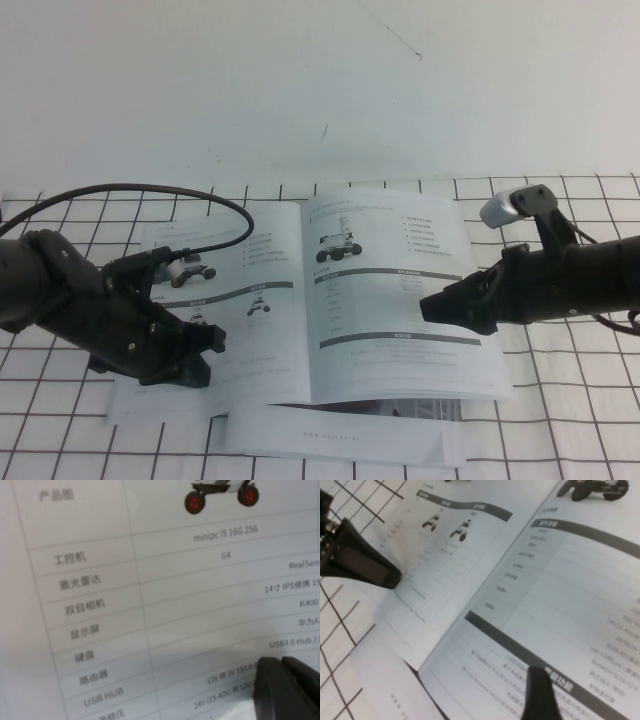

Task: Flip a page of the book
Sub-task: Open the closed book

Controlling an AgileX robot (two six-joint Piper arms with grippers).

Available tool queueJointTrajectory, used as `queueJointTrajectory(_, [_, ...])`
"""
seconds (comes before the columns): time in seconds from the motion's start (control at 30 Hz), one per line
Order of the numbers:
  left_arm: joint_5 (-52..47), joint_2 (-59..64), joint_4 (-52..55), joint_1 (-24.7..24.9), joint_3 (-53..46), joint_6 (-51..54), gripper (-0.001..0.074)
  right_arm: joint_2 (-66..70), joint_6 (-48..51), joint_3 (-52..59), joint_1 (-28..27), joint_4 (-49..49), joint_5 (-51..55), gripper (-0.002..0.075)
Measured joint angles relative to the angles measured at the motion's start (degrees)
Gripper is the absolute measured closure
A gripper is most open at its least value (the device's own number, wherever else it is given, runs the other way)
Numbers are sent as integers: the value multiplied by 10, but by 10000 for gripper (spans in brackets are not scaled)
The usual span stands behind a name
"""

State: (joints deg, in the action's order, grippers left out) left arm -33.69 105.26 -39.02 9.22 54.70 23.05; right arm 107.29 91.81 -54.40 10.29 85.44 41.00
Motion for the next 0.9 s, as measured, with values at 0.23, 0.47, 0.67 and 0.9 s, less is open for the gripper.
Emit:
queueJointTrajectory(0.23, [0,0,1,0,0,0,738,-46,-140,0,0,-110,-30,302])
queueJointTrajectory(0.47, [0,0,2,0,0,0,738,-17,-216,0,0,-165,-67,302])
queueJointTrajectory(0.67, [0,0,2,0,0,1,738,23,-223,0,0,-166,-109,302])
queueJointTrajectory(0.9, [0,0,2,0,0,1,738,31,-221,0,0,-157,-132,303])
